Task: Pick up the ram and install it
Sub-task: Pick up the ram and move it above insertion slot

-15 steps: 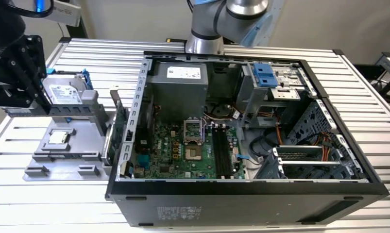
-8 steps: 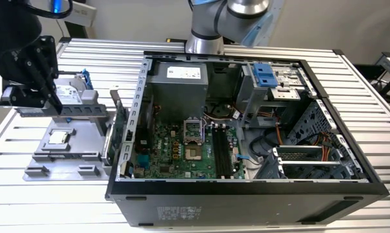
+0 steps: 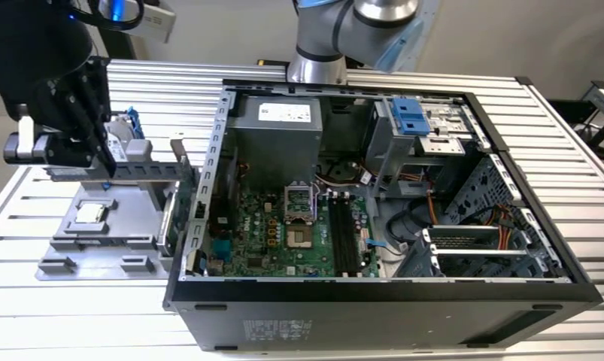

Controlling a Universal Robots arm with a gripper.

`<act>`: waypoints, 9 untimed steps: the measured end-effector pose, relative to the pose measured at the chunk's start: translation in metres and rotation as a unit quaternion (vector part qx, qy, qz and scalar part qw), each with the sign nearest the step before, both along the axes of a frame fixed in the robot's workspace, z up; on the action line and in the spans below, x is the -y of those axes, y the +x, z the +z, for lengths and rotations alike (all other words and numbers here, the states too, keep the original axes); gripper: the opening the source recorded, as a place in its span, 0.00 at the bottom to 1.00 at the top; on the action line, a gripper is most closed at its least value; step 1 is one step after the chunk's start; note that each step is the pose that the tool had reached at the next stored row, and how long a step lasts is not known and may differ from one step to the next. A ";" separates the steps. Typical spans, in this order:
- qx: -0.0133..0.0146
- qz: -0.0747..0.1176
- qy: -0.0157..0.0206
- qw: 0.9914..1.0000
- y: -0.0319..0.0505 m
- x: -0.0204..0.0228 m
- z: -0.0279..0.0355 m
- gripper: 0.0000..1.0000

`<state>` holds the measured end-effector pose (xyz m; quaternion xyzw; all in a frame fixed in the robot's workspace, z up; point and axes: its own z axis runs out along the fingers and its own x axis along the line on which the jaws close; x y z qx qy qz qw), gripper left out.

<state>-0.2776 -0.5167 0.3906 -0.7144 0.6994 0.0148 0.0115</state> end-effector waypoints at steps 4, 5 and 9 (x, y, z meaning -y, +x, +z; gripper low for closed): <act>0.000 0.000 0.000 1.000 0.0091 0.0000 0.0000 0.00; 0.000 0.000 0.000 1.000 0.0115 0.0000 0.0000 0.00; 0.000 0.000 0.000 1.000 0.0198 0.0000 0.0000 0.00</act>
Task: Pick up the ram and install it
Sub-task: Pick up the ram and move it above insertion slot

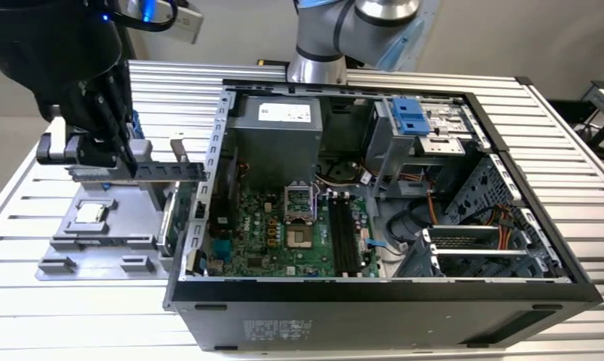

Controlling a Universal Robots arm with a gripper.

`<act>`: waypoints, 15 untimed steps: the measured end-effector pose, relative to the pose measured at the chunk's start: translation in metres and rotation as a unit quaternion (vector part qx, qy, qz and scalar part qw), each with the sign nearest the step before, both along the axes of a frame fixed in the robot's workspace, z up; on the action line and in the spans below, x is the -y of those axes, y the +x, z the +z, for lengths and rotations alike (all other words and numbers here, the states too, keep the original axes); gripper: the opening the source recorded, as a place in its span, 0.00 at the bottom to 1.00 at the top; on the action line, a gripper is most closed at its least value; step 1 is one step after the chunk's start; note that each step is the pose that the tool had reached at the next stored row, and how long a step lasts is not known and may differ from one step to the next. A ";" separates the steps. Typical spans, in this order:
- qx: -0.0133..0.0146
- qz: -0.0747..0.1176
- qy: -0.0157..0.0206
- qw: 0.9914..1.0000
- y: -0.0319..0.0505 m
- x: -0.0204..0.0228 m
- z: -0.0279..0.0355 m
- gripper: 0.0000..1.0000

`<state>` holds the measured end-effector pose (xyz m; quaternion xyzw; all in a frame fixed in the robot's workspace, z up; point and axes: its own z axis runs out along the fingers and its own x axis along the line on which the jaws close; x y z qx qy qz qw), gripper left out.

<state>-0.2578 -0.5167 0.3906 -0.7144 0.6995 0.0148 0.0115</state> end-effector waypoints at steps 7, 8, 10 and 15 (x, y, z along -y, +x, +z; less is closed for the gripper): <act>0.000 0.000 0.000 1.000 0.0131 0.0000 0.0000 0.00; 0.000 0.000 0.000 1.000 0.0148 0.0000 -0.0001 0.00; 0.000 0.000 0.000 1.000 0.0184 0.0000 0.0000 0.00; 0.000 0.000 0.000 1.000 0.0271 0.0000 0.0000 0.00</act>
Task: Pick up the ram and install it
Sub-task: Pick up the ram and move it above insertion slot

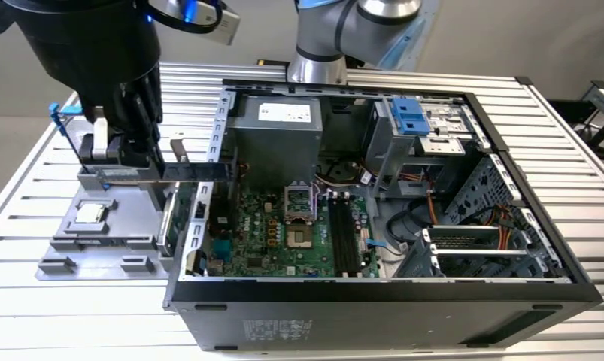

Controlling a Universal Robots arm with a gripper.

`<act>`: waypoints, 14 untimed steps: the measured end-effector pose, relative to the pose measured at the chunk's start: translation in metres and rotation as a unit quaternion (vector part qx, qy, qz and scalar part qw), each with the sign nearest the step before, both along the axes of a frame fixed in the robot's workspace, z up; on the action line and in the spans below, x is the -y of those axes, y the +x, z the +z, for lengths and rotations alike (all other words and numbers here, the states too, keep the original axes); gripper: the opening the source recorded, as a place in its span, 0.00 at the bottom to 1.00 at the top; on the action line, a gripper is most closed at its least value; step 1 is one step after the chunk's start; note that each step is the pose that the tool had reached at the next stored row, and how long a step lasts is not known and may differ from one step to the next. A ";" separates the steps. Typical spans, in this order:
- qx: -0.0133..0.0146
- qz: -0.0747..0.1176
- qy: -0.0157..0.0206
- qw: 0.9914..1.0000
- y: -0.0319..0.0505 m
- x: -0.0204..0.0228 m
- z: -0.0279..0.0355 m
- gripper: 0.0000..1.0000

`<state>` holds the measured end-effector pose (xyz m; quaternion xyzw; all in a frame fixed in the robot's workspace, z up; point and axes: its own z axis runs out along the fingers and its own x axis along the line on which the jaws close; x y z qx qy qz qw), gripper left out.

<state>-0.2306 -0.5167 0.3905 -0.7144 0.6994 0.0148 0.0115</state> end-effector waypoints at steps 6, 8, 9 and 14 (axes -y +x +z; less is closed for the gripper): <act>0.000 0.000 0.000 1.000 0.0108 0.0000 0.0000 0.00; 0.000 0.000 0.000 1.000 0.0149 0.0000 0.0000 0.00; 0.000 0.000 0.000 1.000 0.0172 0.0000 0.0000 0.00; 0.000 0.000 0.000 1.000 0.0291 0.0000 0.0000 0.00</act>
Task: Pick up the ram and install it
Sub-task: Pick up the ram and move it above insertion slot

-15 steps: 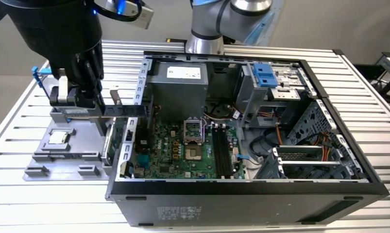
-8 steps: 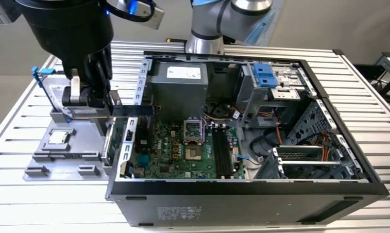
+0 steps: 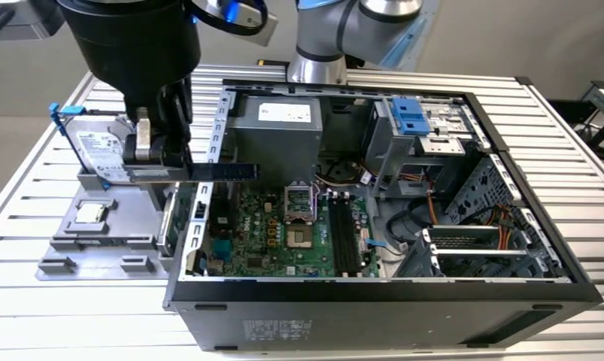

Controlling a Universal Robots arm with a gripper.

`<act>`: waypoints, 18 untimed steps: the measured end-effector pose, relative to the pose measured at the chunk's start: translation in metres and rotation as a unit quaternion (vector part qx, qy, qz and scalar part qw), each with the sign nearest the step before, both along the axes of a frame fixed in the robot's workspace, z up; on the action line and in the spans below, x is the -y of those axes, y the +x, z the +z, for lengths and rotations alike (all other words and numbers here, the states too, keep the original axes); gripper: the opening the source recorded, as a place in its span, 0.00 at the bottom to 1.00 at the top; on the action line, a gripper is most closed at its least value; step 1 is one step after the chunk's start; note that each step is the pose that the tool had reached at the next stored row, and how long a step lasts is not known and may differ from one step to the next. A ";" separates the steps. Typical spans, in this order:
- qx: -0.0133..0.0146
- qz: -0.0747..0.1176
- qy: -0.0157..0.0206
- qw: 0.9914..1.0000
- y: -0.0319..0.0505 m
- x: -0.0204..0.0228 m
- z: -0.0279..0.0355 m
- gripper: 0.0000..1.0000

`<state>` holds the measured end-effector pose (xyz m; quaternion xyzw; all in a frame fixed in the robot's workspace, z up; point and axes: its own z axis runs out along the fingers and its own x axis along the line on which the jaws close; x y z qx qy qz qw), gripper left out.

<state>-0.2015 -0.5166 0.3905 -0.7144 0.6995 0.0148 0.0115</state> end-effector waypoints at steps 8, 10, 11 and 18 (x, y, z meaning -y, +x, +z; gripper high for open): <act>0.000 0.000 0.000 1.000 0.0204 0.0000 0.0000 0.00; 0.000 0.000 0.000 1.000 0.0251 0.0000 0.0000 0.00; 0.000 0.000 0.000 1.000 0.0274 0.0000 0.0000 0.00; 0.000 0.000 0.000 1.000 0.0430 0.0000 0.0000 0.00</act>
